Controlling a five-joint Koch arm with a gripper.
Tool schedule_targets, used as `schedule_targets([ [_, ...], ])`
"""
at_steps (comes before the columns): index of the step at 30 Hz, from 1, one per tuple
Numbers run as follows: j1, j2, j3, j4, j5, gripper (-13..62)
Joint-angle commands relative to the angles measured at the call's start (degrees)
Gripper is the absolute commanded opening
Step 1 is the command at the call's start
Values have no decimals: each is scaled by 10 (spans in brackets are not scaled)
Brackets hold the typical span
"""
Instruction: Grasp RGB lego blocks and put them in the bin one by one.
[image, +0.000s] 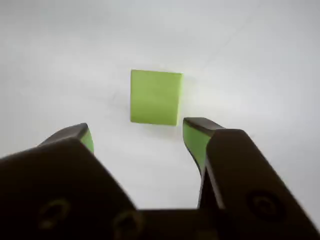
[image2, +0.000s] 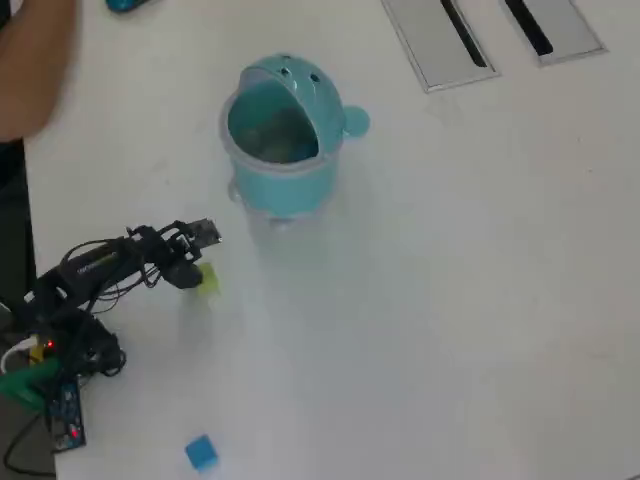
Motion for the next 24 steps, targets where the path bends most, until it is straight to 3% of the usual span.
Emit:
schedule_targets([
  [1, 0, -4, -40, 6, 11, 337],
  [24, 6, -62, 0, -70, 33, 336],
])
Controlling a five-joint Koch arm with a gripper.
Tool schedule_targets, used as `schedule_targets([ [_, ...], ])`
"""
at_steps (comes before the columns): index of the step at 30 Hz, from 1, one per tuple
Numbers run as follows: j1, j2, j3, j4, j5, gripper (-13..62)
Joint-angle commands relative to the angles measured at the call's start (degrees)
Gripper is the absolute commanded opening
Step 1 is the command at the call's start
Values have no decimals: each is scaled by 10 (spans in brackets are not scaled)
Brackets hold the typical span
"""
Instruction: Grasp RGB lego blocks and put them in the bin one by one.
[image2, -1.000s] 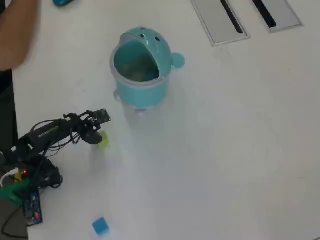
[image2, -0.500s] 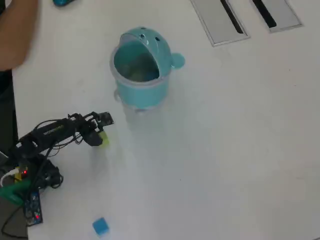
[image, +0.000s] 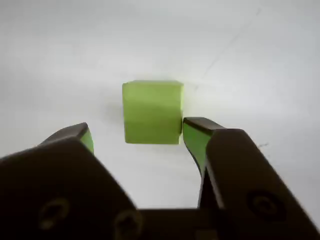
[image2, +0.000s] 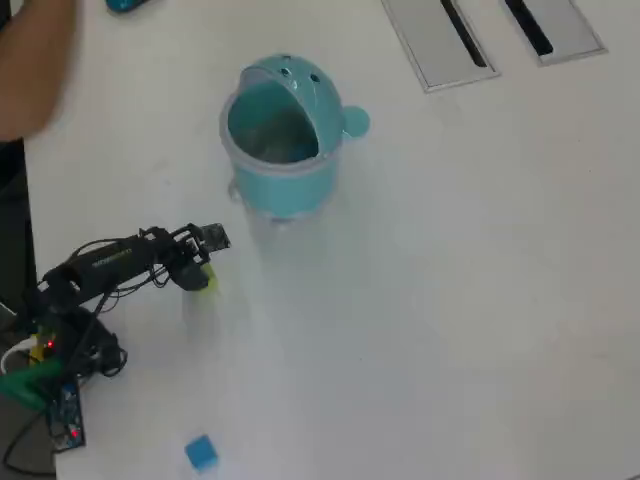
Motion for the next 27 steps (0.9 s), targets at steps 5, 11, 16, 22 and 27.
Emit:
schedule_targets([
  [5, -1, -8, -17, -18, 4, 334],
  [11, 16, -12, -18, -24, 4, 272],
  [16, 33, -8, -25, -36, 4, 165],
  [22, 36, -4, -23, -39, 16, 101],
  [27, 41, 12, -31, -47, 17, 88],
])
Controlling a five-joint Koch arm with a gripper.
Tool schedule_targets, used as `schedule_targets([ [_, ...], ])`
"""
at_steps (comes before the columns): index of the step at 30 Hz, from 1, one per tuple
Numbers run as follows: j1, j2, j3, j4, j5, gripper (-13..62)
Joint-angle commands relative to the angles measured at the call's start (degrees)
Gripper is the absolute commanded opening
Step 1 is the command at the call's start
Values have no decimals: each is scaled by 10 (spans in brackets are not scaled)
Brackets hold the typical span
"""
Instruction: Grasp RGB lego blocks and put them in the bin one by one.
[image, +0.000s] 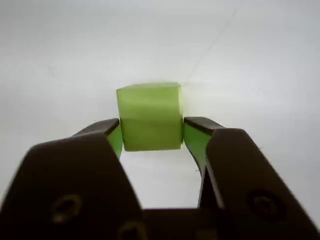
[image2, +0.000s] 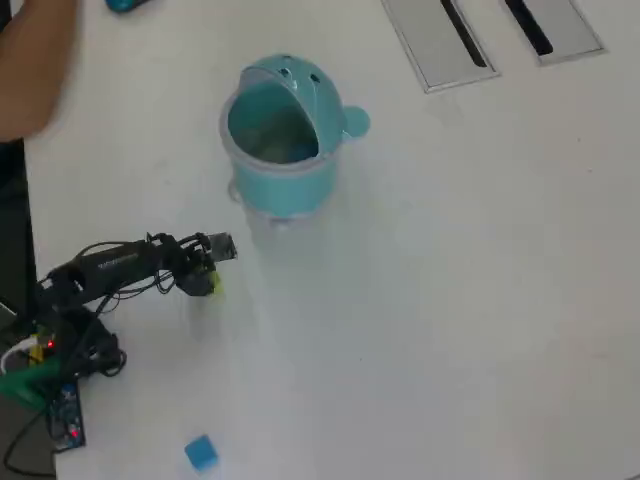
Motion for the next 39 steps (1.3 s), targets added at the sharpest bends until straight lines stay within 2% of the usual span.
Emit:
schedule_targets([
  [1, 0, 29, -38, -15, 0, 33],
  [2, 0, 35, -44, -19, 6, -15],
  [4, -2, 54, -54, -47, 11, -45],
  [14, 0, 96, -136, -139, -19, -45],
  [25, 9, 69, -223, -262, -34, -46],
  [29, 14, 70, -226, -231, -39, -41],
  [30, 18, 73, -219, -217, -39, -14],
  [32, 36, 79, -183, -190, -35, 149],
  [33, 43, 84, -160, -190, -34, 205],
  [35, 40, 97, -127, -190, -27, 248],
  [39, 37, 101, -112, -192, -19, 273],
])
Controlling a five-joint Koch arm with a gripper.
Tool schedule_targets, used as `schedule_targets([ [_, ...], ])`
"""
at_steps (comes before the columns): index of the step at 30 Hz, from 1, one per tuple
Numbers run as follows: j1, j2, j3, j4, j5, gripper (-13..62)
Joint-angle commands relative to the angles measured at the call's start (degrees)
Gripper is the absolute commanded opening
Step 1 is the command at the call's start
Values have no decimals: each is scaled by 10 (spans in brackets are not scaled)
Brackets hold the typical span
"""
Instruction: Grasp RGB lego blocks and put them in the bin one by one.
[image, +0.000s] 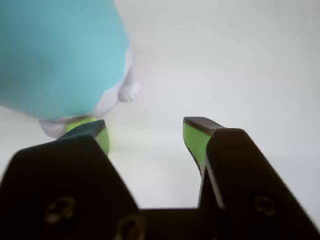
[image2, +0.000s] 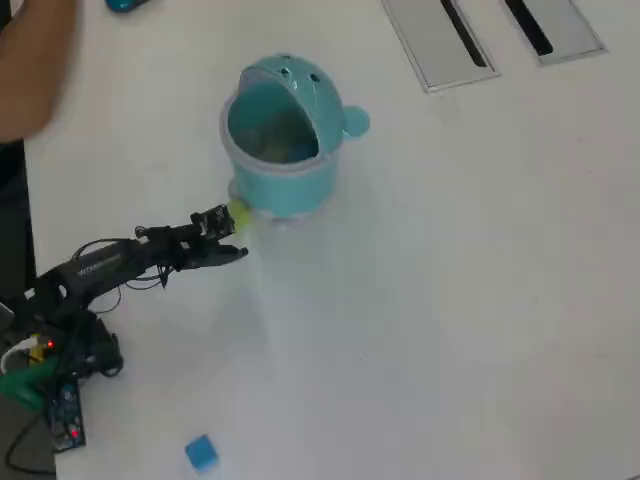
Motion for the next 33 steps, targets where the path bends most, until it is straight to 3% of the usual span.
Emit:
schedule_targets([
  [1, 0, 23, -33, -8, -1, 287],
  [8, -21, 73, 7, -15, 5, 333],
  [16, -4, 166, 118, -203, -82, 339],
  [33, -57, 170, 120, -292, -198, 339],
])
